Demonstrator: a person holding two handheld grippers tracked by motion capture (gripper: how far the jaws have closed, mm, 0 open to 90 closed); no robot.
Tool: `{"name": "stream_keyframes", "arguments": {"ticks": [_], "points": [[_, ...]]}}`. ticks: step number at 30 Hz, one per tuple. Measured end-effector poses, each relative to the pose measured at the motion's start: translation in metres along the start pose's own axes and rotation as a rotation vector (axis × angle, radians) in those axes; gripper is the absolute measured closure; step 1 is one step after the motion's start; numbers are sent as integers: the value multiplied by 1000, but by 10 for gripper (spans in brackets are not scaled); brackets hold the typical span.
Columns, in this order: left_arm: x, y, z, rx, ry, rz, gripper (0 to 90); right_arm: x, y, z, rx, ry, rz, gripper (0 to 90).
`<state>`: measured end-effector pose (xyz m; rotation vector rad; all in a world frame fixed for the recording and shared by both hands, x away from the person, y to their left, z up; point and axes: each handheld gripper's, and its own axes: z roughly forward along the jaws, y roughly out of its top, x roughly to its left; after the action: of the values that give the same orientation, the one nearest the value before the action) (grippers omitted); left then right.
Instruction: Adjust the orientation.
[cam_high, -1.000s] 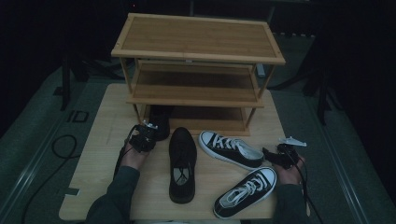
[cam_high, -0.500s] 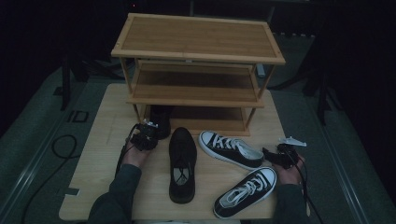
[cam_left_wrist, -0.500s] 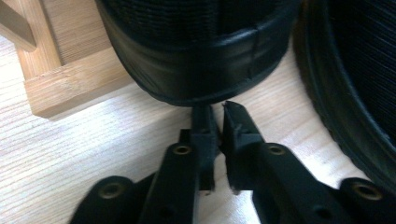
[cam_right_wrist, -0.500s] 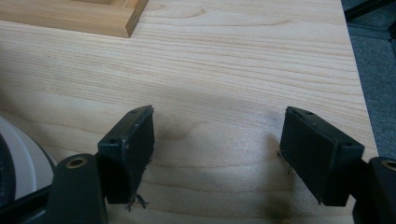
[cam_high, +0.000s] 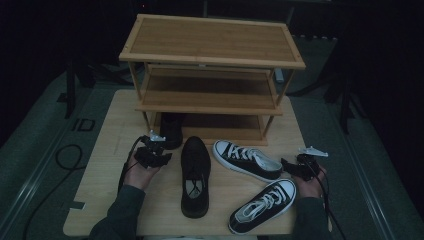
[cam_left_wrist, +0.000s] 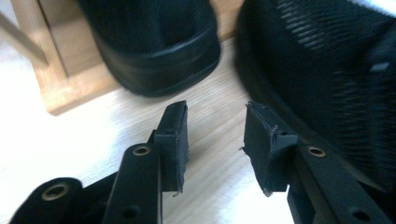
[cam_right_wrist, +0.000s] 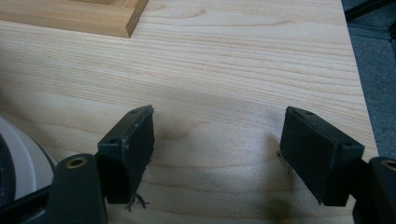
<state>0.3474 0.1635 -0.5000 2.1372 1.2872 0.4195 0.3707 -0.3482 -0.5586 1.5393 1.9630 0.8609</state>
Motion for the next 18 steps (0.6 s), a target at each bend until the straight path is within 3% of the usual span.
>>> {"name": "stream_keyframes", "arguments": {"ticks": [3, 4, 6, 18], "points": [[-5, 2, -8, -18, -23, 13, 583, 0, 0, 0, 0, 0, 0, 260], [-10, 4, -14, -29, -59, 17, 574, 0, 0, 0, 0, 0, 0, 260], [-13, 6, -19, -36, -80, 20, 566, 0, 0, 0, 0, 0, -1, 260], [-36, 12, -40, -55, -140, 88, 548, 0, 0, 0, 0, -1, -1, 260]]}}
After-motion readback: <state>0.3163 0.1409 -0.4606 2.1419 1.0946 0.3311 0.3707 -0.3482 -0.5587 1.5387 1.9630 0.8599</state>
